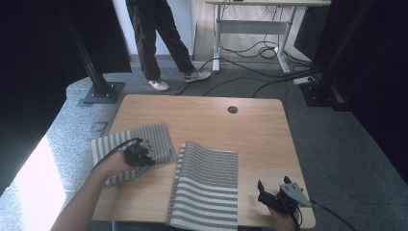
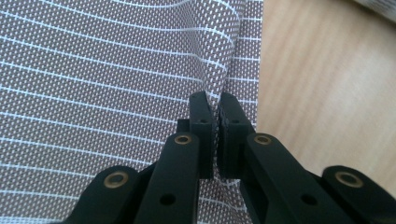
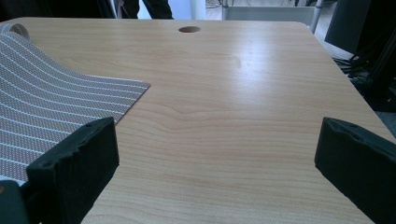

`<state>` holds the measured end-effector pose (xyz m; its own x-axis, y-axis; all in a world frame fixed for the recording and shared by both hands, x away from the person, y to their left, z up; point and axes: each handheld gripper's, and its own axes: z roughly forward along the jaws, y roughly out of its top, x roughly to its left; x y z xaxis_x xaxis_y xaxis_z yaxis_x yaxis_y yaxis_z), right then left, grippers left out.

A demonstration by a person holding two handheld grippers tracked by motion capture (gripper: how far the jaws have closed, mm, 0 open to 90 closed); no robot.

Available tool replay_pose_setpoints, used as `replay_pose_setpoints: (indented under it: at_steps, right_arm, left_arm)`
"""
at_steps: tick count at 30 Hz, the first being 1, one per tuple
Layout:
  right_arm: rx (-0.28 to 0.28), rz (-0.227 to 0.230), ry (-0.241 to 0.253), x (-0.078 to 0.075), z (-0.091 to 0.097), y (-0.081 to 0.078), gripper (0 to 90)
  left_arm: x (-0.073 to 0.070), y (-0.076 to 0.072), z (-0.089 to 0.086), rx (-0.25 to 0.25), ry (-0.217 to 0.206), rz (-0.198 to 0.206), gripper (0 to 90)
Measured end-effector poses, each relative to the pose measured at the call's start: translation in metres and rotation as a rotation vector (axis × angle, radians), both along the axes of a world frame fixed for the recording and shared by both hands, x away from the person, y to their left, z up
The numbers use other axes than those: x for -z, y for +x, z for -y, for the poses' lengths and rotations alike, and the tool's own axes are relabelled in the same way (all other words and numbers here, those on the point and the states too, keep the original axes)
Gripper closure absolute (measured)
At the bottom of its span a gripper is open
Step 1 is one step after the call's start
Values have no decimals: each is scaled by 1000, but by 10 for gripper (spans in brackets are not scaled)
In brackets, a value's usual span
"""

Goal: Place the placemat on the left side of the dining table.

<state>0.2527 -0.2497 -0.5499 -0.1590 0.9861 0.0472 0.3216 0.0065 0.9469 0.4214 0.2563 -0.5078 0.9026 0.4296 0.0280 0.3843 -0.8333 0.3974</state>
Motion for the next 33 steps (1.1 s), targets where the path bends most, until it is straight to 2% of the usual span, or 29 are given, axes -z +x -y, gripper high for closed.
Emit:
replay_pose_setpoints:
  at_steps: [1, 2, 4, 8, 9, 10, 13, 16, 20, 24, 26, 29, 30, 31, 33]
  right_arm:
    - [0, 0, 0, 0, 0, 0, 0]
    - [-1, 0, -1, 0, 0, 0, 0]
    - [-1, 0, -1, 0, 0, 0, 0]
    - [0, -1, -3, 0, 0, 0, 0]
    - [0, -1, -3, 0, 0, 0, 0]
    - [0, -2, -2, 0, 0, 0, 0]
    - [-1, -2, -3, 0, 0, 0, 0]
    - [0, -1, -1, 0, 0, 0, 0]
    - [-2, -2, -1, 0, 0, 0, 0]
    - [-2, -2, -2, 0, 0, 0, 0]
    - [-2, -2, -2, 0, 0, 0, 0]
    - [-2, -2, -3, 0, 0, 0, 0]
    - [-2, -2, -3, 0, 0, 0, 0]
    - [-2, -2, -2, 0, 0, 0, 0]
    - [-1, -2, -2, 0, 0, 0, 0]
  left_arm:
    - [0, 0, 0, 0, 0, 0, 866]
    - [0, -4, 0, 27, 14, -12, 867]
    - [-1, -9, 0, 51, 20, -28, 867]
    - [-4, -21, 1, 66, 33, -18, 864]
    - [-4, -21, 1, 66, 33, -18, 865]
    - [-7, -27, 0, 82, 19, -17, 865]
    - [-11, -35, -4, 84, 3, -18, 865]
    - [-14, -43, -7, 93, 7, -24, 863]
    - [-17, -62, -12, 128, 12, -45, 862]
    - [-19, -73, -14, 143, 8, -41, 861]
    - [-22, -79, -15, 147, 2, -32, 861]
    - [-29, -84, -18, 134, 14, 23, 860]
    - [-29, -84, -18, 134, 14, 23, 859]
    - [-36, -83, -20, 103, 44, 84, 858]
    - [-42, -82, -20, 77, 64, 141, 857]
